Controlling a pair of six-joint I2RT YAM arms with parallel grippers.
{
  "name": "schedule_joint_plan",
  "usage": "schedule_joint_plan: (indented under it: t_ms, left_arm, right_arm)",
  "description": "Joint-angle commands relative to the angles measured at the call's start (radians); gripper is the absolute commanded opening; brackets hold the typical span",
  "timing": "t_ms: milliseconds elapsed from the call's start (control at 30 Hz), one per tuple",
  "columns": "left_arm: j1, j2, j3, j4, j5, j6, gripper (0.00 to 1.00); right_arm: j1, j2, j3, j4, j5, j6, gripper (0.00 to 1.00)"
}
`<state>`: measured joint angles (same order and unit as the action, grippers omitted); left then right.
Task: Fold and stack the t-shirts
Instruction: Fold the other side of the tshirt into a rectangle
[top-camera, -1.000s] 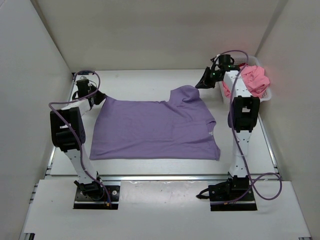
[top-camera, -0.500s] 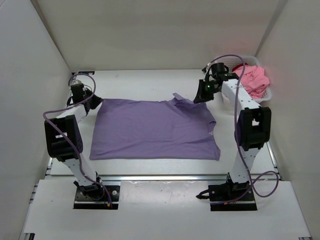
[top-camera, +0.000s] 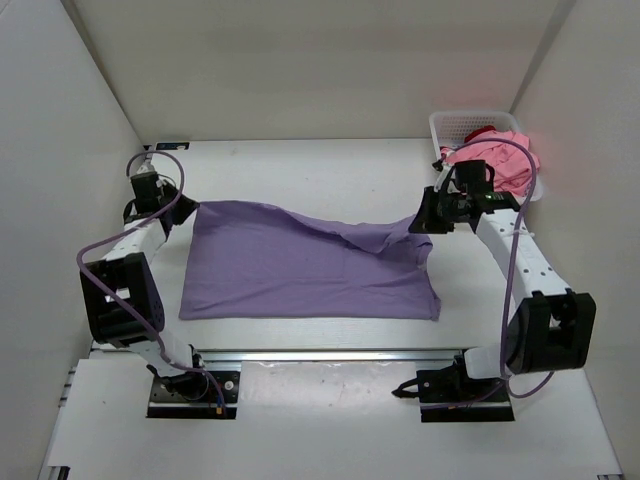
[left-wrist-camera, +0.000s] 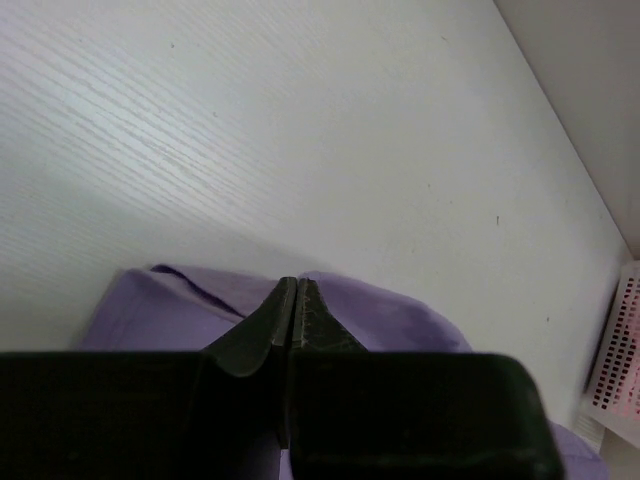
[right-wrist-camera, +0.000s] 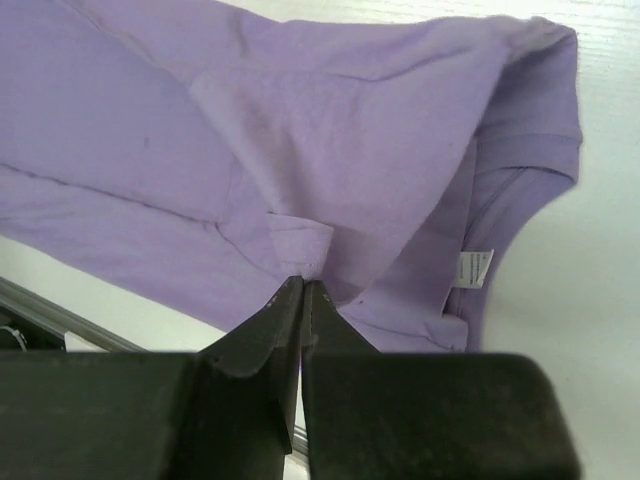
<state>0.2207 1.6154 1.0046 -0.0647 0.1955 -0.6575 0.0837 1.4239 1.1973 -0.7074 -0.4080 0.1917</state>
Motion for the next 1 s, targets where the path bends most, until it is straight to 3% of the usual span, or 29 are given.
schedule_joint_plan:
  t_ms: [0, 233, 367, 600, 833, 967]
  left_arm:
    - [0.002, -0.080, -0.020, -0.024, -0.001, 0.018, 0.00]
    - [0.017, -0.195, -0.080, -0.044, -0.020, 0.028, 0.00]
    - [0.017, -0.244, -0.152, -0.044, -0.115, 0.067, 0.00]
    - [0.037, -0.195, -0.205, -0.070, -0.117, 0.075, 0.00]
    - [-0.004, -0.267, -0.228, -0.096, -0.169, 0.091, 0.00]
    - [0.012, -0.301, -0.328, -0.089, -0.209, 0.091, 0.00]
  right_arm:
    - [0.011, -0.106, -0.008, 0.006, -0.020, -0.015, 0.00]
    - [0.036, -0.258, 0.019, -0.086, -0.026, 0.000, 0.00]
    - [0.025, -0.347, -0.134, -0.104, -0.026, 0.009, 0.00]
    - [0.005, -0.438, -0.318, -0.144, -0.010, -0.014, 0.00]
    - [0.125, -0.448, -0.174, -0.170, 0.020, 0.028, 0.00]
    - [0.068, -0.477, -0.272, -0.162, 0.067, 0.028, 0.00]
